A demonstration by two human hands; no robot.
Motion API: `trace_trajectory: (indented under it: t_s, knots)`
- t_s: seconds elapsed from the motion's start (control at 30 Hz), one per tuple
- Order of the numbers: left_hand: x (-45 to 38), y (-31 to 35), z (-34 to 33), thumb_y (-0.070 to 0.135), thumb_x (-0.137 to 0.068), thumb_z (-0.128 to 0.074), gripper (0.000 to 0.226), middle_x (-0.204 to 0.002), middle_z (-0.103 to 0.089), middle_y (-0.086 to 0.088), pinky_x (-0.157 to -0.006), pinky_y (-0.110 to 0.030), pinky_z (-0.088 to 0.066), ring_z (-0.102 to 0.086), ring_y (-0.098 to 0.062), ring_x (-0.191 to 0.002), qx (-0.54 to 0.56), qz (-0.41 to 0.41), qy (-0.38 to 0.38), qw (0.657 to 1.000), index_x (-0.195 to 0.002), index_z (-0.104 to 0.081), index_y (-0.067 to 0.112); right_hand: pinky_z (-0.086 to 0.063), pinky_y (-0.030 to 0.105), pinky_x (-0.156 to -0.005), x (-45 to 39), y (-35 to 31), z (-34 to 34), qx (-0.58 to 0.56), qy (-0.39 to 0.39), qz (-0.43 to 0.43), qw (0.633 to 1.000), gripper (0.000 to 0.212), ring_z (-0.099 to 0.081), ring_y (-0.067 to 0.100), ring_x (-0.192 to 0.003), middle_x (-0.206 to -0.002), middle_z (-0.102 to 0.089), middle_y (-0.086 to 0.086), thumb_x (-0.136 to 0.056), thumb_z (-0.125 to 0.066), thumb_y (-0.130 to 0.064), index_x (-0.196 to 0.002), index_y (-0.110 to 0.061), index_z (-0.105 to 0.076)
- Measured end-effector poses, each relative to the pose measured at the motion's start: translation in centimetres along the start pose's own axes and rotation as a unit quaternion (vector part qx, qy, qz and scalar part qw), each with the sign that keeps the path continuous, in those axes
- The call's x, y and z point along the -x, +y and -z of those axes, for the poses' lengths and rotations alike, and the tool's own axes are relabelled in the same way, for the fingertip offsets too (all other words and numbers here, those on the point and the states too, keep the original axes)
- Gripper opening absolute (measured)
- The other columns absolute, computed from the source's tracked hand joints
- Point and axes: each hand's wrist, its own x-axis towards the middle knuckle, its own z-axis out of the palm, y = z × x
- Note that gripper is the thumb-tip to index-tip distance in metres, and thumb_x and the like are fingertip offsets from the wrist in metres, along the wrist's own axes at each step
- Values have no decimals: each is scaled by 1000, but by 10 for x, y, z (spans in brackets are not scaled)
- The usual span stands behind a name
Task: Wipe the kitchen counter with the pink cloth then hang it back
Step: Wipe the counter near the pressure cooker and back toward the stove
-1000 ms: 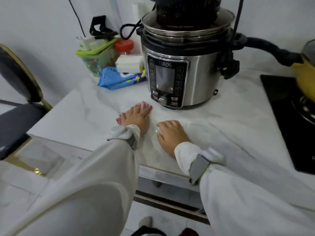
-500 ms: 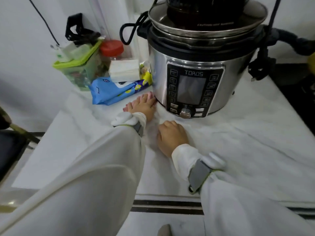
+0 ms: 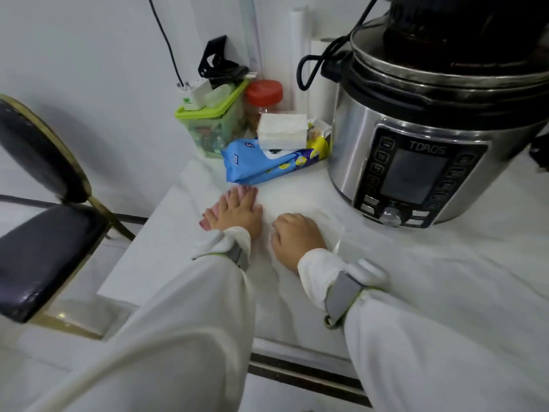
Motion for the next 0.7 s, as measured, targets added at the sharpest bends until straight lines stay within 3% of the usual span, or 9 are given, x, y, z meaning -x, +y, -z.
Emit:
trace_trajectory:
  t_s: [0.2,0.4,0.5,0.57,0.7]
  knots:
    - [-40,-48,28,46,-98,-23,51,-162,-1,7,-116,-55,2,-2,-21,-149,2,37,8,999,-148,-17,43,-17,38,-115,-10,2,-5,21,-49,-5,999,32,-49,21,-122,-126,-58,2,-95,-35,-19,-116,-14,-58]
    - [-57,-118,36,47,-98,-16,56,-162,-1,-3,-121,-44,-4,-4,-29,-149,9,152,18,988,-151,-13,33,-4,41,-119,-2,15,-1,-11,-66,33,997,38,-30,13,-140,-146,-44,-2,-98,-31,-20,-131,-18,-48]
    - [-27,-92,19,50,-97,-16,58,-162,9,-2,-117,-58,2,8,-27,-149,30,180,12,983,-151,-5,36,-6,42,-119,2,21,0,-26,-48,17,998,41,-23,14,-143,-152,-36,-2,-98,-33,-21,-138,-18,-42]
    - [0,-48,8,52,-97,-18,57,-161,14,1,-111,-66,5,13,-27,-148,28,139,-15,990,-150,-1,41,-10,43,-119,3,21,-1,-56,-20,-3,998,43,-26,18,-142,-150,-38,1,-98,-31,-26,-137,-17,-43]
    - [87,52,-8,43,-98,-34,67,-161,13,1,-114,-61,8,14,-27,-148,-1,-83,-58,995,-152,2,30,-29,44,-111,10,23,10,-113,69,-15,991,57,-44,28,-130,-137,-53,12,-82,-29,-34,-125,-10,-58]
